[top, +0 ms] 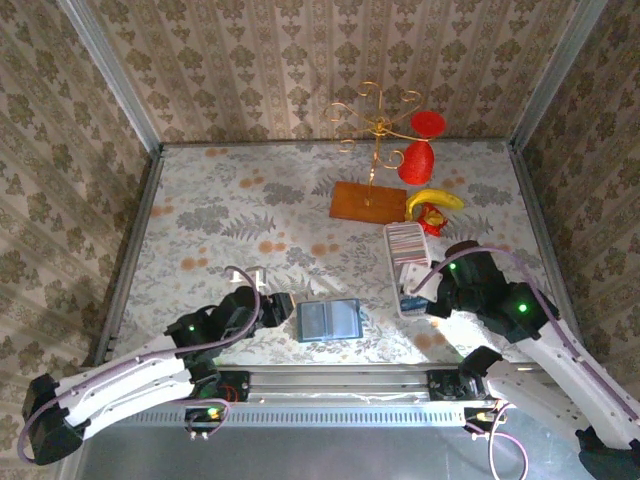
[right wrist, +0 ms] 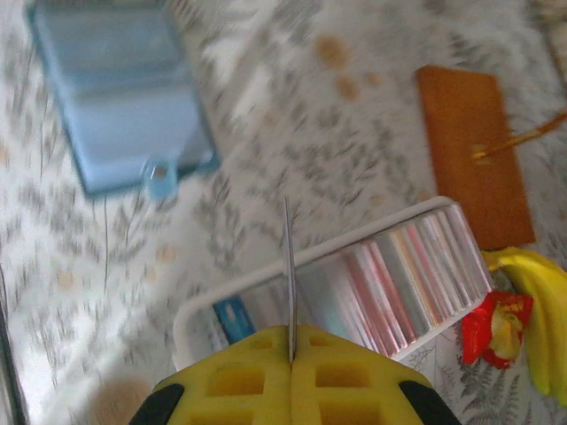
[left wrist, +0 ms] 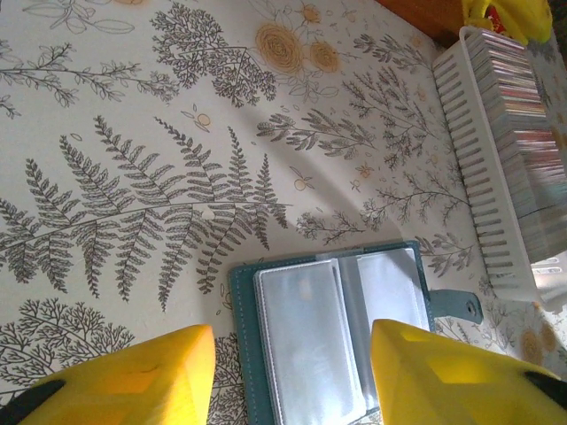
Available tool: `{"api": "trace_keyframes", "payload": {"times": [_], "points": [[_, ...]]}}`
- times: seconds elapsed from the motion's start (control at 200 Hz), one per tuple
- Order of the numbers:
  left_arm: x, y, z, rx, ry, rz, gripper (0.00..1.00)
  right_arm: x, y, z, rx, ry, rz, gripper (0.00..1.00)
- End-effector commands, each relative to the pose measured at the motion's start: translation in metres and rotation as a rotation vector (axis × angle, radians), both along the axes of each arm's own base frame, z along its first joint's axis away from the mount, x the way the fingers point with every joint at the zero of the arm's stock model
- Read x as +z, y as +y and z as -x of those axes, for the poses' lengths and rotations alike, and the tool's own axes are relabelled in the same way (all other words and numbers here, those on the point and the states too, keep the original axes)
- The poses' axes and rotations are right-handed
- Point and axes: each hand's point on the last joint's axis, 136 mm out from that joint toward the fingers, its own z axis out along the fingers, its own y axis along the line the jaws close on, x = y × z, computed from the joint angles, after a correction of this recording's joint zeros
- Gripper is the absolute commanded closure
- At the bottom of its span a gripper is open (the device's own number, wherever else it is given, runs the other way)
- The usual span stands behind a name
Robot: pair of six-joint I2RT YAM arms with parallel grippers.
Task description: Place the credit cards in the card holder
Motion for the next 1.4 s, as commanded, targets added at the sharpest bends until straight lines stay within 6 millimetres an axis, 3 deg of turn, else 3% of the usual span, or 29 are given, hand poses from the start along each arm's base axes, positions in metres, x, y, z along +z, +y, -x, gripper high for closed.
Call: {"api": "trace_keyframes", "payload": {"times": [0.0,0.155,0.375,0.455,0.62,0.83,1.095,1.215,1.3,1.395], "points": [[0.017,-0.008,-0.003,-0.016,-0.014,0.011,0.53,0.051,0.017,-0.014,-0.267,0.123,-0.383,1.00],[0.015,-0.011,-0.003,-0.042,0.018,-0.061,0.59,0.054,0.026,-0.020,-0.535,0.396,-0.605,1.00],[-0.001,-0.008,0.000,-0.050,0.090,-0.152,0.68,0.019,0.044,-0.021,-0.775,0.718,-0.851,1.00],[-0.009,-0.004,0.000,-0.038,0.134,-0.177,0.63,-0.002,0.053,-0.019,-0.825,0.813,-0.887,1.00],[-0.022,-0.007,0.000,-0.050,0.173,-0.176,0.54,-0.033,0.078,-0.013,-0.823,0.823,-0.841,1.00],[-0.023,-0.008,-0.004,-0.002,0.204,-0.173,0.42,-0.069,0.105,-0.011,-0.779,0.927,-0.769,1.00],[-0.036,-0.011,0.003,-0.006,0.247,-0.157,0.40,-0.081,0.122,-0.013,-0.777,0.992,-0.758,1.00],[-0.035,-0.011,0.003,-0.014,0.246,-0.172,0.43,-0.084,0.111,-0.017,-0.823,0.924,-0.716,1.00],[-0.037,-0.012,0.003,-0.018,0.239,-0.168,0.48,-0.065,0.100,-0.023,-0.766,0.793,-0.679,1.00],[-0.034,-0.016,0.002,-0.040,0.225,-0.162,0.52,-0.037,0.079,-0.027,-0.648,0.582,-0.515,1.00]]}}
